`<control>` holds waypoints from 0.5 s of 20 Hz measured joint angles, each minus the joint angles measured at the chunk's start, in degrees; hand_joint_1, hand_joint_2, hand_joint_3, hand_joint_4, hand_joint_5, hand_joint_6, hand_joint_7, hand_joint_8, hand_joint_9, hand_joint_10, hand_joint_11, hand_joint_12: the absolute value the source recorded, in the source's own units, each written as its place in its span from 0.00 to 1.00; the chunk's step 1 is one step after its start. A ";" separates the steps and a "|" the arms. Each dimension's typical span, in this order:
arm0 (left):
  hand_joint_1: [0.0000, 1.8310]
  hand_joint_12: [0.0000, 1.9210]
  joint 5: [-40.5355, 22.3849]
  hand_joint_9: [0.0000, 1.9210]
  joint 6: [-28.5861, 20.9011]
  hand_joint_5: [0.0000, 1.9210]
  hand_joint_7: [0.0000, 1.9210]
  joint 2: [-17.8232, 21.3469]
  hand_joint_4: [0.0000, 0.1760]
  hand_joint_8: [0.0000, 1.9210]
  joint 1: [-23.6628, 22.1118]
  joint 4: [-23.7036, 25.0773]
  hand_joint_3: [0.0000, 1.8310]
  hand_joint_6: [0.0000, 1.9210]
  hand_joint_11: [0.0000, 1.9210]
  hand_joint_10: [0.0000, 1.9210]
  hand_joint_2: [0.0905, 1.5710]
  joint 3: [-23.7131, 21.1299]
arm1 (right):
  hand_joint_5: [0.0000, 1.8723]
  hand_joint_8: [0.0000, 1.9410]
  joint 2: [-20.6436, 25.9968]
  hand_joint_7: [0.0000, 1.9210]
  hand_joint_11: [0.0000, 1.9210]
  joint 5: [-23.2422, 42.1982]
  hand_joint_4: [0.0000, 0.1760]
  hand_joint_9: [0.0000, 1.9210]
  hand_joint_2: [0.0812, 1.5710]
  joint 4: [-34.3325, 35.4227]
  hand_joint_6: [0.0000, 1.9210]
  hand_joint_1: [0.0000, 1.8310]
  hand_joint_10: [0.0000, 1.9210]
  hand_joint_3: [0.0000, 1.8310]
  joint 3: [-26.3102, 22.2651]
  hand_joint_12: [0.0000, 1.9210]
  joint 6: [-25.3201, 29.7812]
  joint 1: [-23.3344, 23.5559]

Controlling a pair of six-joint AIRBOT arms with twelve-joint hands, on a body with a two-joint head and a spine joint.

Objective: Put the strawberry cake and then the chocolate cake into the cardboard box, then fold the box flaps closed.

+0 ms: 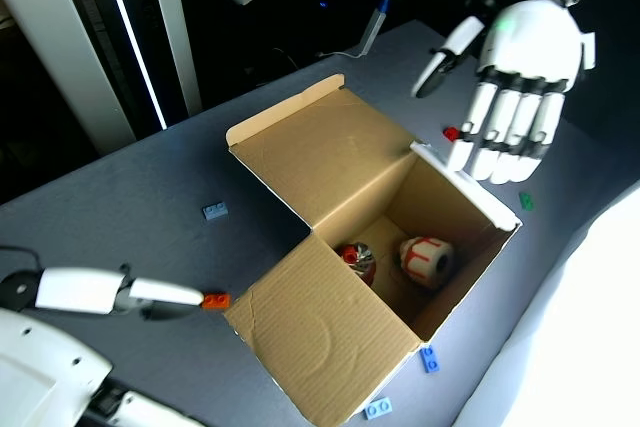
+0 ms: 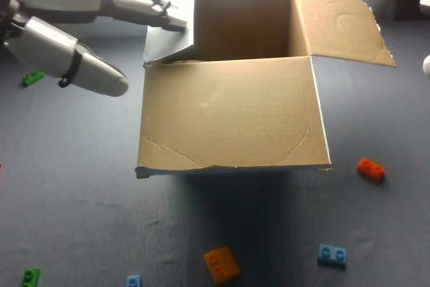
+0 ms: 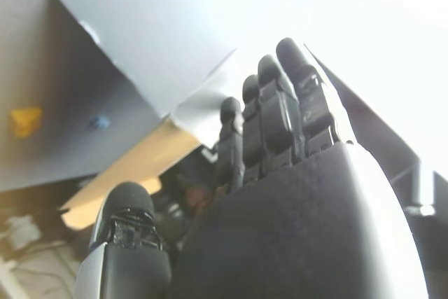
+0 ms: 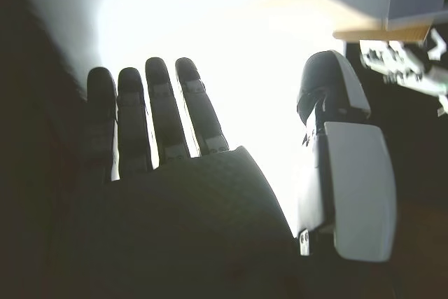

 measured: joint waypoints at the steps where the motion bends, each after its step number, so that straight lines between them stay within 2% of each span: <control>1: 0.00 0.24 0.15 0.08 -0.02 0.07 0.09 -0.09 0.00 0.00 0.00 0.09 0.00 0.00 0.00 0.00 0.74 -0.44 | 0.07 0.00 -0.09 0.07 0.00 1.79 0.00 0.05 0.70 0.17 0.00 0.00 0.01 0.00 0.00 0.14 -0.44 -1.03; 5: 0.00 0.17 1.07 0.05 0.02 0.04 0.07 -0.33 0.00 0.00 1.16 2.54 0.00 0.00 0.00 0.00 0.73 -1.57 | 0.06 0.00 -2.08 0.07 0.00 4.50 0.00 0.06 0.71 -0.02 0.00 0.00 0.01 0.00 0.00 0.15 -3.32 -7.41; 7: 0.00 0.16 1.31 0.06 0.04 0.05 0.07 -0.70 0.00 0.00 1.81 2.69 0.00 0.00 0.00 0.00 0.73 -1.99 | 0.05 0.00 -3.23 0.07 0.00 4.26 0.00 0.06 0.72 -0.44 0.00 0.00 0.00 0.00 0.57 0.13 -3.37 -8.57; 10: 0.00 0.20 1.42 0.06 0.02 0.06 0.07 -1.42 0.00 0.00 3.15 2.67 0.00 0.00 0.00 0.00 0.73 -3.19 | 0.04 0.00 -5.18 0.06 0.00 4.96 0.00 0.05 0.73 -3.15 0.00 0.00 0.00 0.00 2.82 0.11 -3.19 -8.85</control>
